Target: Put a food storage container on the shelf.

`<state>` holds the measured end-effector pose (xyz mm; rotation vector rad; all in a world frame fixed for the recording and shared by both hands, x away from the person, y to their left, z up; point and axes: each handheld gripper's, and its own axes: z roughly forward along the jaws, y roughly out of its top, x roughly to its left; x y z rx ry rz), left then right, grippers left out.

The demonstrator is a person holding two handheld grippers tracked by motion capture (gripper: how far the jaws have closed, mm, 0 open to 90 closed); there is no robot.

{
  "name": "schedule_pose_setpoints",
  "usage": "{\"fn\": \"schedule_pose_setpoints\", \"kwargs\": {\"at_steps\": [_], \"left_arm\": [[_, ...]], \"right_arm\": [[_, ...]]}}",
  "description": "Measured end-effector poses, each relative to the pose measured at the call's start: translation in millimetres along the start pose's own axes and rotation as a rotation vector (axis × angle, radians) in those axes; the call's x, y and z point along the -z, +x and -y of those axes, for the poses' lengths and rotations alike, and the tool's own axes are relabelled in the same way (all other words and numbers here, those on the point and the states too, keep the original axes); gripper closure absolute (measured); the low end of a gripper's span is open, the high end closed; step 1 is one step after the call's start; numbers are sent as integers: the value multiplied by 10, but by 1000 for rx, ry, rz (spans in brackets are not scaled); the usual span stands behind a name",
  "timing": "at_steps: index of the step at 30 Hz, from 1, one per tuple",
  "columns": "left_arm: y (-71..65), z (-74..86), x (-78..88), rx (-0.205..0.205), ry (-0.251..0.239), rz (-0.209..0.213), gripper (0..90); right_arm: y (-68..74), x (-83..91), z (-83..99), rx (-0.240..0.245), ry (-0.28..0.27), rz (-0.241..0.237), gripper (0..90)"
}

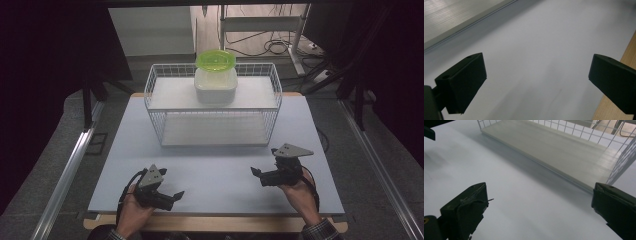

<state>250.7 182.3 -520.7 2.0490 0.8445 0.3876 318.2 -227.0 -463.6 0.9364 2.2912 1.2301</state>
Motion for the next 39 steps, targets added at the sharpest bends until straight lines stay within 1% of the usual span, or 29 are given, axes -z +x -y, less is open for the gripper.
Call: {"fn": "schedule_pose_setpoints", "kwargs": {"at_steps": [7, 10, 13, 17, 20, 25, 35, 39], "left_arm": [[-2, 2, -5, -4, -1, -1, 10], [-2, 3, -6, -3, -2, 1, 10], [0, 4, -9, -3, -1, 2, 10], [0, 6, -14, -3, 0, 4, 10], [1, 7, -19, -3, 2, 4, 10], [4, 12, -29, -2, 4, 7, 9], [7, 21, -52, 0, 14, 18, 8], [9, 24, -56, 2, 16, 20, 8]], "right_arm": [[-25, -20, 125, -8, 30, 15, 9], [-14, -58, 190, 5, 62, 24, 9], [-7, -83, 221, 26, 82, 33, 8], [2, -121, 253, 20, 101, 22, 6], [-1, -145, 272, 26, 114, 20, 4], [-4, -187, 308, 22, 135, 18, 4], [31, -282, 361, 31, 182, 13, 3], [33, -303, 373, 25, 199, 14, 3]]}}
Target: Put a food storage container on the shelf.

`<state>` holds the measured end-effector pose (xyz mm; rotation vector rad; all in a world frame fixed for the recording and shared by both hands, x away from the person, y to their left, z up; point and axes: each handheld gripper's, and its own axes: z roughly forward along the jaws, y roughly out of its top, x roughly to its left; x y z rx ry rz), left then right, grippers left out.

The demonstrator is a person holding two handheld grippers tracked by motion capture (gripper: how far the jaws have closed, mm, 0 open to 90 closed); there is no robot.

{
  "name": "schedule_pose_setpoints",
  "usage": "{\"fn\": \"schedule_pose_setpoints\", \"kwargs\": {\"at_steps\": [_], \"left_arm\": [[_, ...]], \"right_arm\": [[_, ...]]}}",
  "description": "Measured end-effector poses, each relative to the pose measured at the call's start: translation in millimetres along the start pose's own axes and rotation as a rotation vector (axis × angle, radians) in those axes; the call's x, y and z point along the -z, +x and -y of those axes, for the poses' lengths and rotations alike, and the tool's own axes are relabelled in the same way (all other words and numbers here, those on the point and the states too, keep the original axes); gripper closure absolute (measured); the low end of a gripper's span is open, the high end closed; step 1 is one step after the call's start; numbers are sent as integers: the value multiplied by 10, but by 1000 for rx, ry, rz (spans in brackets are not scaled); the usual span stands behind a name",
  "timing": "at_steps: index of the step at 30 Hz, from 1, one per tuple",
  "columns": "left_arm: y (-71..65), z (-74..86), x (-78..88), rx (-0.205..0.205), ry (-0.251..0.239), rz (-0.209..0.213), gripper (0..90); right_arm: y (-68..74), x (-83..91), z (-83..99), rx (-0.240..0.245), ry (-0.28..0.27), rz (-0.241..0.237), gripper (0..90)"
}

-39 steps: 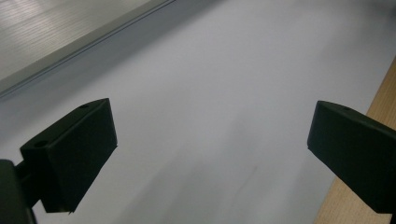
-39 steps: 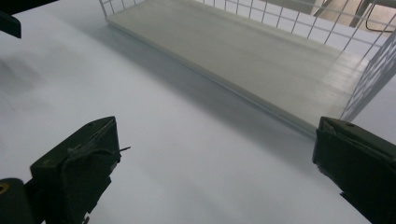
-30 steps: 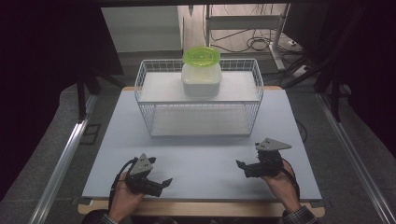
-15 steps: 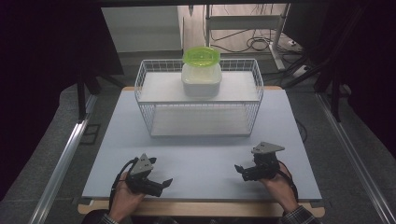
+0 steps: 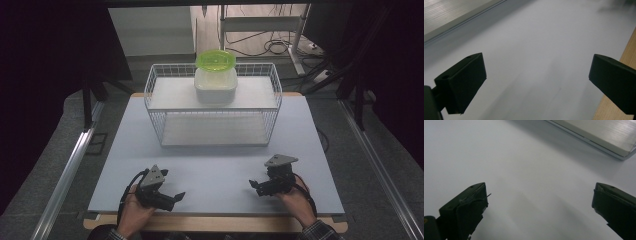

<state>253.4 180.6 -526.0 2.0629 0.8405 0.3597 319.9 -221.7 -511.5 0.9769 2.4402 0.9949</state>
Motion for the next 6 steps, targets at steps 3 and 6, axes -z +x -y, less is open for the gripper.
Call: {"fn": "schedule_pose_setpoints", "kwargs": {"at_steps": [3, 6], "left_arm": [[1, -1, -1, 0, -1, 1, 8], [1, -5, -6, 1, -2, 4, 8]], "right_arm": [[0, -15, 6, 0, 11, 2, 3], [3, -15, 4, 3, 9, 5, 3]]}}
